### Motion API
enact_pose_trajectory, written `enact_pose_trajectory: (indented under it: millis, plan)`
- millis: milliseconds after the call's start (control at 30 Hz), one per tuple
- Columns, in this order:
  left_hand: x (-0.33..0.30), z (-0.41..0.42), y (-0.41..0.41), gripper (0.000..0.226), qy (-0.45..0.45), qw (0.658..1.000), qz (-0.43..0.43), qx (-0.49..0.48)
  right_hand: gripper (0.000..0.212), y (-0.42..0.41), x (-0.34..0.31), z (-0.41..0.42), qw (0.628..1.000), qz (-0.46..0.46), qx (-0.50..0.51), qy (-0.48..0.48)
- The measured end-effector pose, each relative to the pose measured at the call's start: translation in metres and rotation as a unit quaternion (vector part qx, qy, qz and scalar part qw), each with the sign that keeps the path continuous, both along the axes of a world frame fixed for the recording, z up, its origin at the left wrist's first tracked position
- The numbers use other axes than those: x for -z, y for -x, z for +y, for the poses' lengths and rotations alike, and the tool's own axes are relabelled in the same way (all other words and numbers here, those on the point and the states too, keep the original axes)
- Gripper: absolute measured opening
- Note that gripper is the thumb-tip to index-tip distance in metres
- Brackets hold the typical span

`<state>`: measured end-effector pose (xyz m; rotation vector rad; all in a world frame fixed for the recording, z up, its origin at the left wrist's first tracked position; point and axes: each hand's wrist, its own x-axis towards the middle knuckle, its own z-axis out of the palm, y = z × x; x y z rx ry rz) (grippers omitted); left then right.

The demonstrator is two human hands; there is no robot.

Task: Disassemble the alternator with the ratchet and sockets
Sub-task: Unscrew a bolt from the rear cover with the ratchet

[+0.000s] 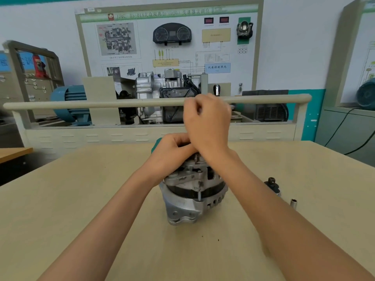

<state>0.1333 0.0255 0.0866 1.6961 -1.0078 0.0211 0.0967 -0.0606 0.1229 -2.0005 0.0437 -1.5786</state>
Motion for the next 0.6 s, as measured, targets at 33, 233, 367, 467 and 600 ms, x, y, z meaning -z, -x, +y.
enact_pose_trajectory:
  millis: [33, 233, 367, 467, 600]
  plan:
    - [-0.001, 0.000, 0.001, 0.029, -0.003, 1.000, -0.002, 0.018, 0.036, 0.000, -0.005, -0.003, 0.993, -0.012, -0.101, -0.067]
    - [-0.001, 0.002, -0.001, 0.020, -0.001, 0.999, 0.011, 0.045, 0.061, -0.006, -0.021, -0.020, 0.771, 0.063, -0.561, -0.295]
    - [0.001, 0.003, -0.002, 0.018, 0.018, 0.998, 0.021, 0.049, 0.063, -0.003, -0.020, -0.014, 0.797, 0.053, -0.531, -0.283]
    - [0.000, 0.003, 0.002, 0.021, 0.021, 0.999, 0.003, 0.042, 0.055, 0.003, -0.009, -0.002, 0.916, -0.031, -0.350, -0.192]
    - [0.003, 0.002, -0.004, 0.052, 0.006, 1.000, -0.010, -0.029, 0.031, 0.004, 0.004, 0.009, 0.963, 0.046, 0.210, 0.165]
